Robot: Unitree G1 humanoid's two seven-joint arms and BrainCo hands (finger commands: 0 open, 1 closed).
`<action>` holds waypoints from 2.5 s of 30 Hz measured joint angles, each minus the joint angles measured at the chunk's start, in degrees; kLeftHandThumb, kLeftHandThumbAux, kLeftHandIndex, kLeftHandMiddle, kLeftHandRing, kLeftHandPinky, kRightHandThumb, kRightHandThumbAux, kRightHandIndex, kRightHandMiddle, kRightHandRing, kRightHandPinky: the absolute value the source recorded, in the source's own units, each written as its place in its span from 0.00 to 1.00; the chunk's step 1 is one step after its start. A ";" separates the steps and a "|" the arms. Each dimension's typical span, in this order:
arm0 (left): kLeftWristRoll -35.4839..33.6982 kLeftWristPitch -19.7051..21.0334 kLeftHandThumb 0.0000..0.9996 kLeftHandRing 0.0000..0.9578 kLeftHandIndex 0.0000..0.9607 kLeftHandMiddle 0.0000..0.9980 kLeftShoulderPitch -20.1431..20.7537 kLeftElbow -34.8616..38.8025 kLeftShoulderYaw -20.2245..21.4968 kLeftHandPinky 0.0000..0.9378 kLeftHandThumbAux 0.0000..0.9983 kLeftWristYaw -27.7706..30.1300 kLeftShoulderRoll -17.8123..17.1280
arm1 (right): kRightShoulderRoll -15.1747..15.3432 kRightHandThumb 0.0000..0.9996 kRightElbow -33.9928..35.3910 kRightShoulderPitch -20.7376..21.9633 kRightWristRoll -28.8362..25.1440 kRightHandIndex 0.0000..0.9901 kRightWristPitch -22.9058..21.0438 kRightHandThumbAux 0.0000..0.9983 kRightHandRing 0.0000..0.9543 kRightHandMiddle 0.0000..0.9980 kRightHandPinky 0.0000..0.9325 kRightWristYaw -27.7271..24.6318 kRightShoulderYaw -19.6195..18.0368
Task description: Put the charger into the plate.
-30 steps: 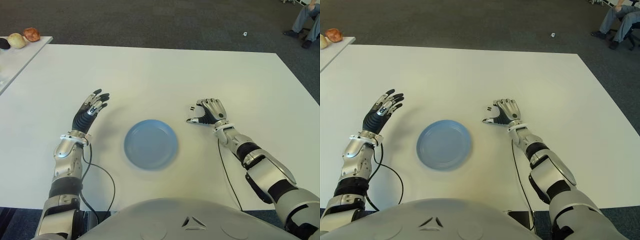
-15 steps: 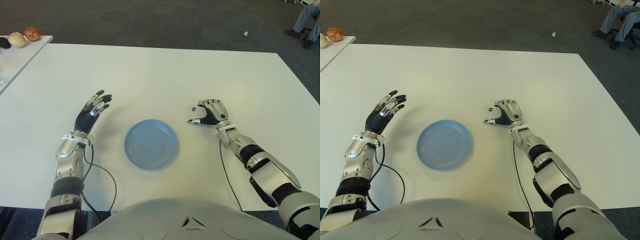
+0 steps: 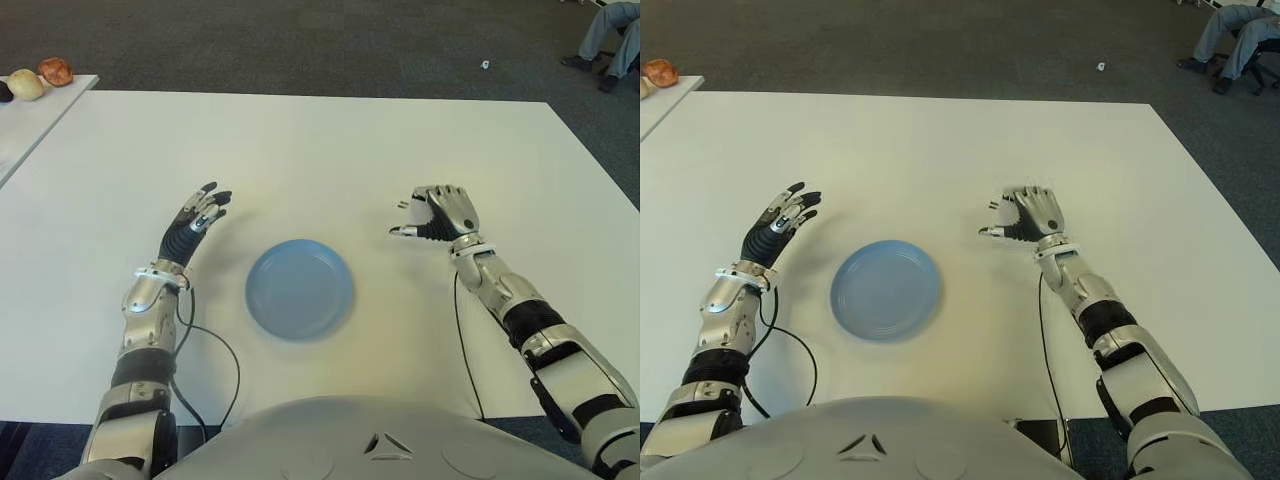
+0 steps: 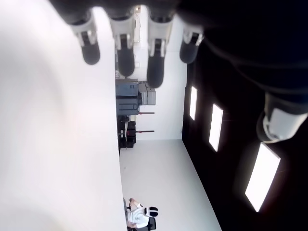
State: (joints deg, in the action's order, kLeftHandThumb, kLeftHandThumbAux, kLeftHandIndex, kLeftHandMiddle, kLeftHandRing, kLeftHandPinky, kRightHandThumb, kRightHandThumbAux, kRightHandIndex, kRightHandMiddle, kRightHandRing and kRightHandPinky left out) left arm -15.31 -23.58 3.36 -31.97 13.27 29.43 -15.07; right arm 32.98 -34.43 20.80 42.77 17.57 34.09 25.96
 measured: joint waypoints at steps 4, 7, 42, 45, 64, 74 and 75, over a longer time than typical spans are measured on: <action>0.19 -0.39 0.00 0.16 0.10 0.22 0.09 -0.97 -0.14 0.04 0.40 0.00 0.04 | -0.11 0.99 9.19 -1.72 -0.23 0.91 -2.29 0.68 0.96 0.95 0.96 -3.72 -2.39; 0.20 -0.52 0.00 0.16 0.10 0.22 0.23 -1.76 -0.18 0.04 0.41 0.00 0.03 | -0.60 0.99 16.97 -2.98 -0.18 0.90 -4.93 0.67 0.96 0.94 0.96 -6.85 -3.82; 1.37 -5.40 0.00 0.17 0.10 0.22 4.06 -9.06 -0.97 0.05 0.41 -1.07 1.63 | -19.16 1.00 39.50 -4.80 8.77 0.87 -20.19 0.64 0.93 0.90 0.93 -23.87 -2.04; 1.74 -5.40 0.00 0.18 0.10 0.23 4.10 -9.03 -1.02 0.05 0.41 -1.61 1.88 | -21.02 1.00 39.49 -5.73 9.47 0.87 -21.48 0.64 0.93 0.90 0.93 -24.84 -0.44; 2.62 -5.39 0.00 0.19 0.11 0.24 4.14 -8.58 -1.19 0.05 0.42 -3.16 2.68 | -26.41 1.00 37.37 -11.92 8.95 0.87 -23.19 0.64 0.93 0.90 0.94 -26.90 4.09; 3.04 -5.39 0.00 0.18 0.10 0.24 4.13 -8.54 -1.31 0.03 0.42 -3.22 3.00 | -27.43 1.00 37.05 -11.92 8.57 0.85 -23.13 0.64 0.93 0.90 0.95 -27.37 4.35; 3.05 -5.39 0.00 0.18 0.10 0.24 4.13 -8.53 -1.31 0.03 0.42 -3.30 3.01 | -27.47 1.00 36.97 -11.92 8.55 0.85 -23.11 0.65 0.93 0.90 0.95 -27.37 4.35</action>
State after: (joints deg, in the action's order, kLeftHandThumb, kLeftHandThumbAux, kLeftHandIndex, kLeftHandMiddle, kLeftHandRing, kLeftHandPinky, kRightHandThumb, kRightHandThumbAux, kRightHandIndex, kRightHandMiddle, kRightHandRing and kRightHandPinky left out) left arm -12.27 -28.97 7.50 -40.50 11.96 26.13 -12.07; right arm 5.51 2.54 8.88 51.31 -5.53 6.72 30.31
